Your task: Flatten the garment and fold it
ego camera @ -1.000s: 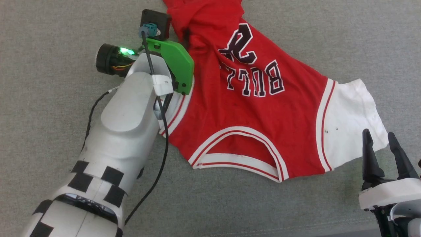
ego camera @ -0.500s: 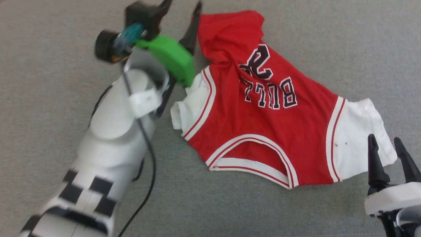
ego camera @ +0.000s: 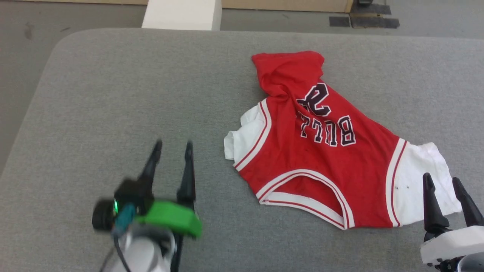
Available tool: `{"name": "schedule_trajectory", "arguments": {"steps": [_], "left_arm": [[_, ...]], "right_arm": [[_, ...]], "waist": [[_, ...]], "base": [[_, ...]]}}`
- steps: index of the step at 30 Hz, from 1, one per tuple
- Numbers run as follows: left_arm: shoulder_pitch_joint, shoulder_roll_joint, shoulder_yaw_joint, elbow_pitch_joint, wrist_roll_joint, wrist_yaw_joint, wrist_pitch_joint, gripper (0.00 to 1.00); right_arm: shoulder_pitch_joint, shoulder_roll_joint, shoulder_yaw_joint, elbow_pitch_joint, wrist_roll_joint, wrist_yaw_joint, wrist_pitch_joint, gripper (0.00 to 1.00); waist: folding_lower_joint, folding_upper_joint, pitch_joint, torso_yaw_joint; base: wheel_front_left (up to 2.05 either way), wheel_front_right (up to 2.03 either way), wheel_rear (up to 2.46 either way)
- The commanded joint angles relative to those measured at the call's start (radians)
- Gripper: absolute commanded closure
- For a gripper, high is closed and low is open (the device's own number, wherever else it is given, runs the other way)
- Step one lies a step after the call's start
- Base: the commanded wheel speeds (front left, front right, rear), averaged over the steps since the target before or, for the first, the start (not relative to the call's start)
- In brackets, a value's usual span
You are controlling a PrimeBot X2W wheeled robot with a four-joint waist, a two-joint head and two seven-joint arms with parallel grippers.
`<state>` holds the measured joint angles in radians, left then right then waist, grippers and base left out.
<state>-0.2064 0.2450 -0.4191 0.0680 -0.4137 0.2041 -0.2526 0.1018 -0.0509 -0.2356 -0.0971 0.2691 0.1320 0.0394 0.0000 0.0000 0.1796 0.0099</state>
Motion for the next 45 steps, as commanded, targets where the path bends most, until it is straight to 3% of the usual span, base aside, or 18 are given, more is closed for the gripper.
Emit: {"name": "schedule_trajectory", "arguments": {"steps": [1, 2, 3, 10, 15, 22, 28, 34, 35, 40, 45], "left_arm": [[0.074, -0.027, 0.015, -0.036, -0.006, 0.023, -0.008, 0.0], [0.231, -0.083, 0.054, -0.095, 0.019, 0.028, -0.009, 0.0], [0.244, -0.088, 0.059, -0.098, 0.025, 0.023, -0.009, 0.0], [0.176, -0.077, 0.055, -0.08, 0.054, -0.035, 0.031, 0.0], [0.003, -0.062, -0.009, -0.051, 0.074, -0.095, 0.19, 0.0], [-0.136, -0.107, -0.104, 0.072, 0.06, -0.137, 0.451, 0.0], [-0.194, -0.152, -0.123, 0.194, 0.024, -0.118, 0.554, 0.0], [-0.264, -0.171, -0.12, 0.354, 0.026, -0.08, 0.55, 0.0], [-0.276, -0.173, -0.125, 0.38, 0.027, -0.086, 0.543, 1.0], [-0.296, -0.182, -0.127, 0.447, -0.02, -0.126, 0.515, 1.0], [-0.213, -0.154, -0.107, 0.335, -0.065, -0.132, 0.521, 1.0]], "right_arm": [[0.006, 0.001, 0.001, -0.003, 0.01, -0.001, -0.004, 0.0], [0.013, 0.001, 0.003, 0.004, 0.018, -0.001, -0.01, 0.0], [0.014, 0.001, 0.003, 0.005, 0.019, -0.001, -0.011, 0.0], [0.001, 0.001, 0.001, 0.003, 0.016, -0.001, -0.009, 0.0], [-0.009, 0.001, 0.002, -0.001, 0.012, -0.001, -0.008, 0.0], [-0.028, 0.001, 0.008, 0.002, 0.014, -0.001, -0.008, 0.0], [-0.046, 0.001, 0.006, 0.013, 0.02, -0.001, -0.019, 0.0], [-0.066, 0.001, 0.013, 0.025, 0.024, -0.001, -0.029, 0.0], [-0.069, 0.001, 0.013, 0.027, 0.024, -0.001, -0.031, 0.0], [-0.073, 0.001, -0.001, 0.035, 0.014, -0.001, -0.032, 0.0], [-0.066, 0.001, -0.007, 0.028, 0.007, -0.001, -0.025, 0.0]], "waist": [[0.0, 0.0, -0.01, 0.013], [0.0, 0.0, -0.008, 0.025], [0.0, 0.0, -0.008, 0.027], [0.0, 0.0, 0.003, 0.04], [0.0, 0.0, 0.024, 0.044], [0.0, 0.0, 0.06, 0.024], [0.0, 0.0, 0.095, -0.002], [0.0, 0.0, 0.118, -0.027], [0.0, 0.0, 0.12, -0.029], [0.0, 0.0, 0.103, -0.02], [0.0, 0.0, 0.069, 0.001]], "base": [[0.0, 0.0, 0.0], [0.0, 0.0, 0.0], [0.0, 0.0, 0.0], [0.0, 0.0, 0.0], [0.0, 0.0, 0.0], [0.0, 0.0, 0.0], [0.0, 0.0, 0.0], [0.0, 0.0, 0.0], [0.0, 0.0, 0.0], [0.0, 0.0, 0.0], [0.0, 0.0, 0.0]]}}
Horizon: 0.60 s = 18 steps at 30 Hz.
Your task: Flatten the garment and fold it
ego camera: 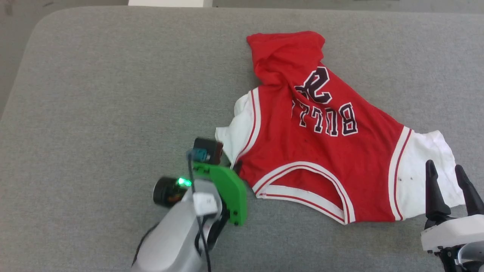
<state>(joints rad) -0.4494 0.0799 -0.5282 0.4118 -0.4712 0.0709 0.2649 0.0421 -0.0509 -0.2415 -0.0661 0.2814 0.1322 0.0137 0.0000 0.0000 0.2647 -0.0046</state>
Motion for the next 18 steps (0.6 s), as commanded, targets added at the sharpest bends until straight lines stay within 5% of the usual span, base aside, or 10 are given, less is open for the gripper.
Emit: {"name": "schedule_trajectory", "arguments": {"steps": [1, 6, 9, 10, 11, 12, 18], "left_arm": [[0.059, 0.02, 0.006, -0.049, -0.015, 0.007, 0.008, 1.0], [0.29, 0.079, 0.004, -0.285, -0.045, 0.071, 0.066, 1.0], [0.451, 0.064, -0.015, -0.364, -0.101, 0.107, 0.097, 1.0], [0.459, 0.06, -0.017, -0.36, -0.103, 0.111, 0.095, 0.89], [0.464, 0.053, -0.018, -0.351, -0.106, 0.114, 0.088, 0.27], [0.465, 0.045, -0.013, -0.344, -0.111, 0.119, 0.076, 0.0], [0.456, 0.017, 0.015, -0.342, -0.138, 0.117, 0.0, 0.0]], "right_arm": [[-0.003, 0.001, -0.003, -0.004, -0.005, -0.002, 0.002, 0.0], [0.02, 0.001, -0.011, -0.009, -0.002, -0.002, 0.008, 0.0], [0.029, 0.001, -0.011, -0.009, -0.005, -0.002, 0.014, 0.0], [0.028, 0.001, -0.009, -0.009, -0.006, -0.002, 0.016, 0.0], [0.028, 0.001, -0.007, -0.01, -0.008, -0.002, 0.019, 0.0], [0.028, 0.001, -0.006, -0.01, -0.009, -0.002, 0.021, 0.0], [0.042, 0.001, -0.003, -0.004, -0.015, -0.002, 0.03, 0.0]], "waist": [[0.0, 0.0, -0.02, 0.019], [0.0, 0.0, -0.029, 0.047], [0.0, 0.0, -0.035, 0.079], [0.0, 0.0, -0.038, 0.083], [0.0, 0.0, -0.042, 0.087], [0.0, 0.0, -0.047, 0.091], [0.0, 0.0, -0.088, 0.1]], "base": [[0.0, 0.0, 0.0], [0.0, 0.0, 0.0], [0.0, 0.0, 0.0], [0.0, 0.0, 0.0], [0.0, 0.0, 0.0], [0.0, 0.0, 0.0], [0.0, 0.0, 0.0]]}}
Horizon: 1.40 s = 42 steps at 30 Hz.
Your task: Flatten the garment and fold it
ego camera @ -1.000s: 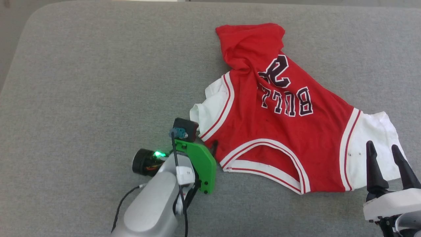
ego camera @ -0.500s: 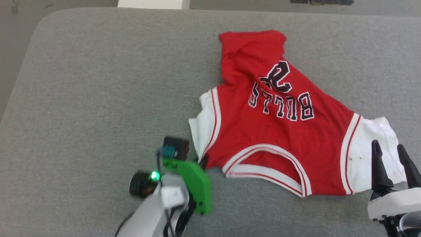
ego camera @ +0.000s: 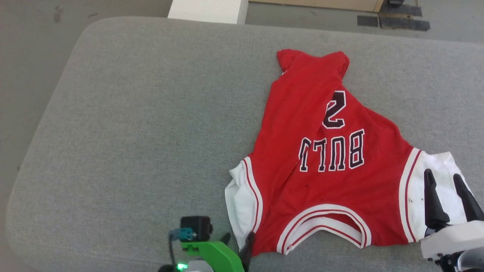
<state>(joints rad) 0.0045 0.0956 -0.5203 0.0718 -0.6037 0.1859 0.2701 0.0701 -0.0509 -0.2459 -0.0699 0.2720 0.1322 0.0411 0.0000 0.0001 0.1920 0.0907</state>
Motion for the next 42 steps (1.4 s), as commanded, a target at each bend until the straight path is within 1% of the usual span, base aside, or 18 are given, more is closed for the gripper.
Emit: {"name": "schedule_trajectory", "arguments": {"steps": [1, 4, 6, 7, 8, 10, 14, 19, 25, 30, 34, 35, 36, 38, 42], "left_arm": [[0.005, 0.0, 0.022, -0.018, -0.02, 0.002, -0.011, 0.0], [0.001, 0.026, 0.068, -0.073, -0.038, 0.005, -0.021, 0.0], [-0.021, 0.067, 0.095, -0.103, -0.015, 0.011, -0.029, 0.0], [-0.041, 0.097, 0.102, -0.11, 0.015, 0.014, -0.031, 0.0], [-0.059, 0.12, 0.103, -0.11, 0.039, 0.015, -0.03, 0.0], [-0.097, 0.14, 0.104, -0.099, 0.06, 0.015, -0.019, 0.0], [-0.179, 0.168, 0.064, -0.039, 0.101, -0.015, 0.028, 0.0], [-0.253, 0.162, -0.003, 0.052, 0.115, -0.073, 0.094, 0.0], [-0.294, 0.143, -0.044, 0.123, 0.105, -0.119, 0.13, 0.0], [-0.318, 0.112, -0.066, 0.171, 0.093, -0.137, 0.14, 0.0], [-0.345, 0.09, -0.1, 0.253, 0.107, -0.147, 0.154, 0.0], [-0.354, 0.087, -0.112, 0.282, 0.116, -0.151, 0.161, 0.28], [-0.363, 0.079, -0.116, 0.308, 0.119, -0.151, 0.156, 1.0], [-0.376, 0.07, -0.129, 0.349, 0.124, -0.163, 0.151, 1.0], [-0.392, 0.051, -0.117, 0.392, 0.11, -0.177, 0.092, 1.0]], "right_arm": [[0.018, 0.001, 0.002, 0.0, -0.005, -0.002, 0.004, 0.0], [0.026, 0.001, 0.002, -0.002, -0.002, -0.002, 0.005, 0.0], [0.029, 0.001, 0.002, -0.003, 0.0, -0.002, 0.005, 0.0], [0.029, 0.001, 0.003, -0.004, 0.001, -0.002, 0.005, 0.0], [0.028, 0.001, 0.004, -0.005, 0.002, -0.002, 0.004, 0.0], [0.024, 0.001, 0.009, -0.007, 0.004, -0.002, 0.002, 0.0], [0.012, 0.001, 0.019, -0.009, 0.008, -0.002, 0.0, 0.0], [-0.005, 0.001, 0.015, -0.011, 0.005, -0.002, -0.001, 0.0], [-0.015, 0.001, 0.005, -0.007, 0.006, -0.002, -0.004, 0.0], [-0.02, 0.001, 0.002, -0.006, 0.008, -0.002, -0.007, 0.0], [-0.028, 0.001, 0.004, -0.003, 0.01, -0.002, -0.008, 0.0], [-0.03, 0.001, 0.004, -0.002, 0.01, -0.002, -0.007, 0.0], [-0.033, 0.001, 0.005, -0.002, 0.009, -0.002, -0.006, 0.0], [-0.037, 0.001, 0.005, -0.002, 0.008, -0.002, -0.004, 0.0], [-0.038, 0.001, -0.003, 0.0, 0.004, -0.002, -0.004, 0.0]], "waist": [[0.0, -0.0001, -0.022, 0.004], [0.0, -0.0001, -0.033, 0.003], [0.0, -0.0001, -0.034, 0.003], [0.0, -0.0001, -0.032, 0.003], [0.0, -0.0001, -0.029, 0.002], [0.0, -0.0001, -0.019, -0.001], [0.0, -0.0001, 0.005, -0.015], [0.0, -0.0001, 0.033, -0.037], [0.0, -0.0001, 0.051, -0.056], [0.0, -0.0001, 0.065, -0.061], [0.0, -0.0001, 0.072, -0.06], [0.0, -0.0001, 0.073, -0.061], [0.0, -0.0001, 0.074, -0.061], [0.0, -0.0001, 0.074, -0.061], [0.0, -0.0001, 0.068, -0.057]], "base": [[0.0, 0.0, 0.0], [0.0, 0.0, 0.0], [0.0, 0.0, 0.0], [0.0, 0.0, 0.0], [0.0, 0.0, 0.0], [0.0, 0.0, 0.0], [0.0, 0.0, 0.0], [0.0, 0.0, 0.0], [0.0, 0.0, 0.0], [0.0, 0.0, 0.0], [0.0, 0.0, 0.0], [0.0, 0.0, 0.0], [0.0, 0.0, 0.0], [0.0, 0.0, 0.0], [0.0, 0.0, 0.0]]}}
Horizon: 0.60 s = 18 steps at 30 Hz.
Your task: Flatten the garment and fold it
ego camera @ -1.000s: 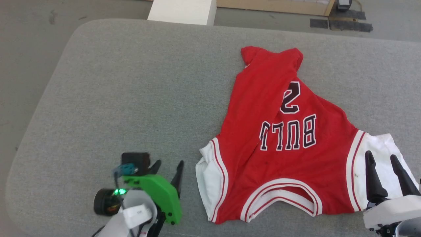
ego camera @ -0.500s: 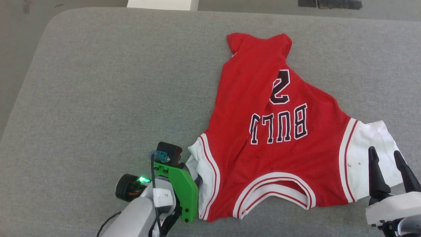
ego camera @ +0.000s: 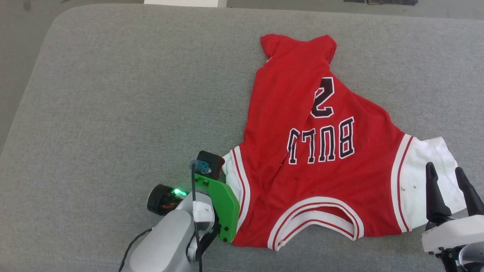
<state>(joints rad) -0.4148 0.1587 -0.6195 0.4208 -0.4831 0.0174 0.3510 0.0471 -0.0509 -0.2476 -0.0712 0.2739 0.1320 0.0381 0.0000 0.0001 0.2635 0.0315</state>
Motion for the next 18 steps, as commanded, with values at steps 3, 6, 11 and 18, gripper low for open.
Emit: {"name": "schedule_trajectory", "arguments": {"steps": [3, 6, 11, 18], "left_arm": [[0.032, -0.014, 0.027, 0.026, -0.037, 0.0, -0.065, 1.0], [0.06, -0.001, 0.079, -0.03, -0.06, 0.029, -0.127, 1.0], [0.154, 0.049, 0.176, -0.208, -0.092, 0.106, -0.198, 1.0], [0.373, 0.105, 0.277, -0.453, -0.123, 0.242, -0.21, 1.0]], "right_arm": [[-0.008, 0.001, -0.009, 0.007, 0.003, -0.001, -0.002, 0.0], [-0.001, 0.001, -0.01, 0.012, 0.008, -0.001, -0.005, 0.0], [0.01, 0.001, -0.007, 0.019, 0.014, -0.001, -0.008, 0.0], [0.021, 0.001, -0.003, 0.025, 0.017, -0.001, -0.009, 0.0]], "waist": [[0.0, -0.0001, -0.022, 0.011], [0.0, -0.0001, -0.04, 0.019], [0.0, -0.0001, -0.065, 0.034], [0.0, -0.0001, -0.084, 0.045]], "base": [[0.0, 0.0, 0.0], [0.0, 0.0, 0.0], [0.0, 0.0, 0.0], [0.0, 0.0, 0.0]]}}
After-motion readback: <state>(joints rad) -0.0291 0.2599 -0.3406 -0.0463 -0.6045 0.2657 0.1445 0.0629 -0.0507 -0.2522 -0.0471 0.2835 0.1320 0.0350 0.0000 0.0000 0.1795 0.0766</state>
